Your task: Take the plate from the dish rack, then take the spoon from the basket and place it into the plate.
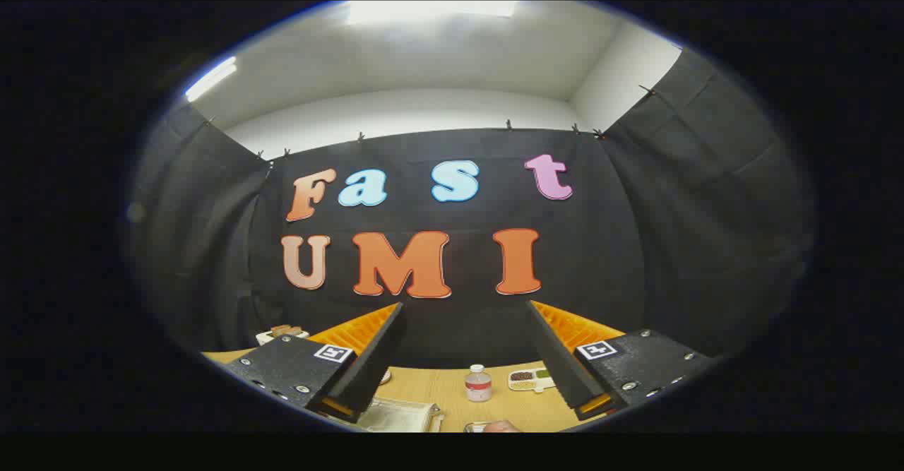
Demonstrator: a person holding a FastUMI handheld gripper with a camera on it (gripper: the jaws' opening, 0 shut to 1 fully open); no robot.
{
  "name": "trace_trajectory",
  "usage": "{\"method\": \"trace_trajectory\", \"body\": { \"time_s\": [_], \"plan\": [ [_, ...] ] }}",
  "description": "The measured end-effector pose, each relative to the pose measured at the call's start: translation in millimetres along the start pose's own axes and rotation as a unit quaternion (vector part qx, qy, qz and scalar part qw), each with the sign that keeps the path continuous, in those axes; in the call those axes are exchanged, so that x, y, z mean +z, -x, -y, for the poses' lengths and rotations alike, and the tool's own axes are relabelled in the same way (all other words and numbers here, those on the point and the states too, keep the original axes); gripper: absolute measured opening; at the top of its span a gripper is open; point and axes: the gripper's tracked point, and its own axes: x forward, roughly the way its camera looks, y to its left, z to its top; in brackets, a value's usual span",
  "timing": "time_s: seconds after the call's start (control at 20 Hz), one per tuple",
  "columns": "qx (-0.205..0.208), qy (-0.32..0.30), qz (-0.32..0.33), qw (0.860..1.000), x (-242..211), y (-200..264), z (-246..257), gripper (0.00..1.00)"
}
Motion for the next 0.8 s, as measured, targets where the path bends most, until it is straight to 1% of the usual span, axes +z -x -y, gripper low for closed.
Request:
{"method": "trace_trajectory", "body": {
  "time_s": [0.2,0.45,0.8],
  "plan": [
    [0.005,0.012,0.002,1.0,5.8,-0.6,-9.4,0.99],
    [0.008,0.004,0.002,1.0,9.7,1.5,-20.1,0.99],
    [0.005,0.005,-0.004,1.0,5.0,2.5,-22.2,0.99]
  ]
}}
